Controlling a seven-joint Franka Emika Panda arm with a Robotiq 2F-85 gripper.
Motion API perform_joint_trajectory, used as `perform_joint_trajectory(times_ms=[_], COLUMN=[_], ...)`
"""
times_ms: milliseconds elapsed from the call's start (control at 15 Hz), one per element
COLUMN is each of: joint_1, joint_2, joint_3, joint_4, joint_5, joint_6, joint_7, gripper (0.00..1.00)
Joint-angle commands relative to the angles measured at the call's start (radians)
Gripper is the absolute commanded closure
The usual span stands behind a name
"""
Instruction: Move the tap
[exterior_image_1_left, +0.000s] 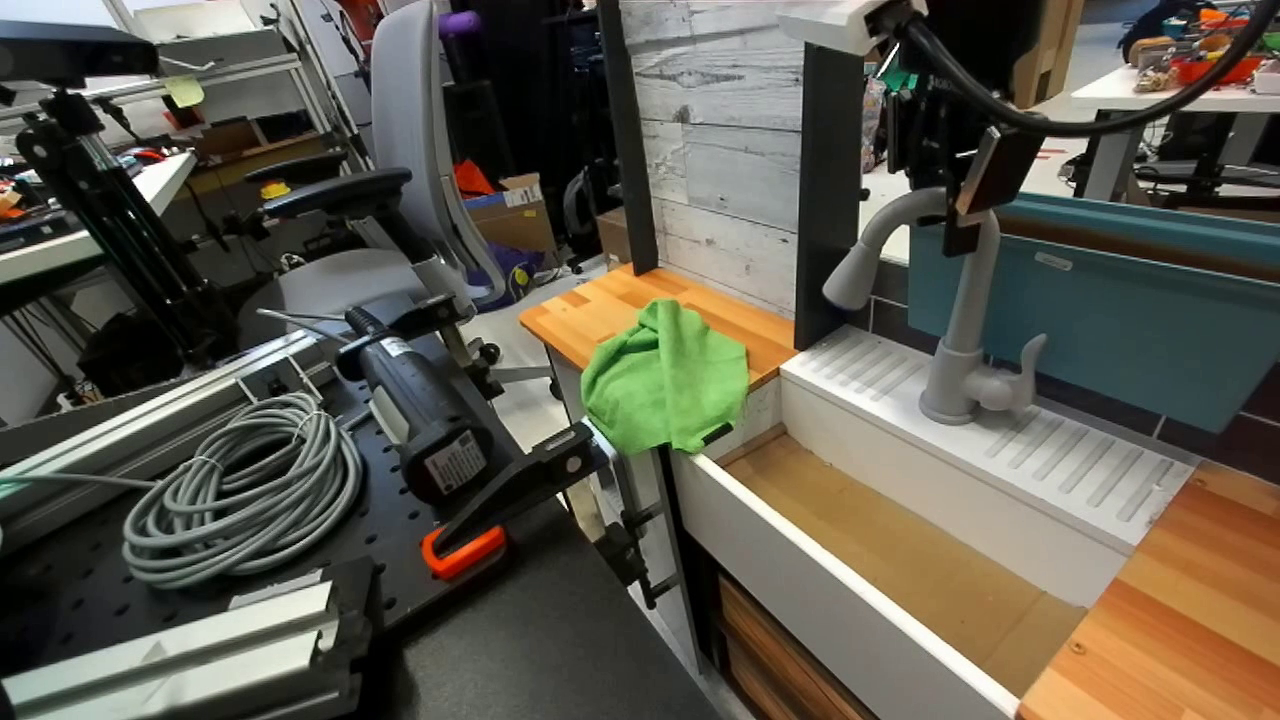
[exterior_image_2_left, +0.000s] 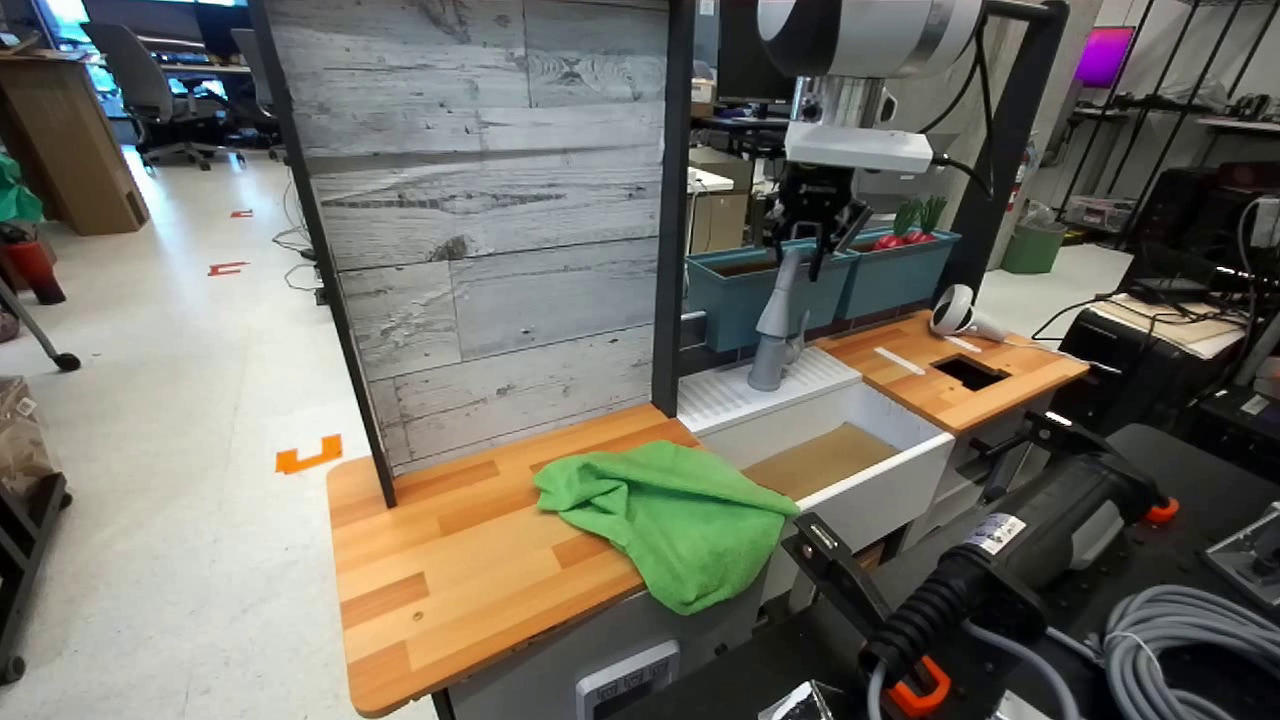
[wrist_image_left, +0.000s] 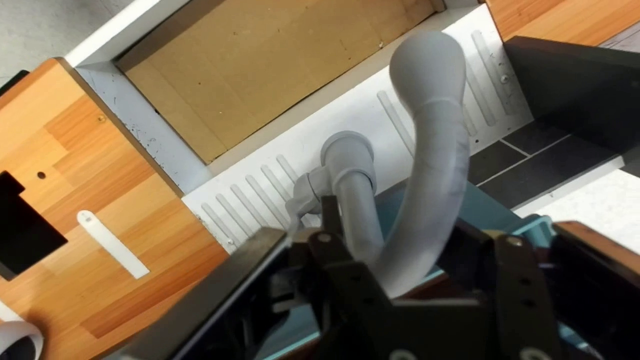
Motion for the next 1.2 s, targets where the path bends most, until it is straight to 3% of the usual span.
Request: perform_joint_trajectory(times_ms=[0, 200, 800, 867, 933, 1133], joint_1=[-0.036, -0.061, -0.141, -0.146, -0.151, -0.162], joint_2=[-0.093, -0.109, -0.088, -0.087, -0.087, -0.092], joint_3=[0.018, 0.049, 0.150, 0.158, 0.166, 0.180], joint_4=[-0.140, -0.191, -0.188, -0.190, -0.193, -0.197], joint_5=[0.000, 0.021, 0.098, 0.107, 0.118, 0.145], joint_6=[0.081, 0.160, 0.191, 0.184, 0.183, 0.172], joint_7=[-0.076, -0.119, -0.206, -0.218, -0.229, -0.250], gripper=[0.25, 0.01, 0.00, 0.25, 0.26, 0.50])
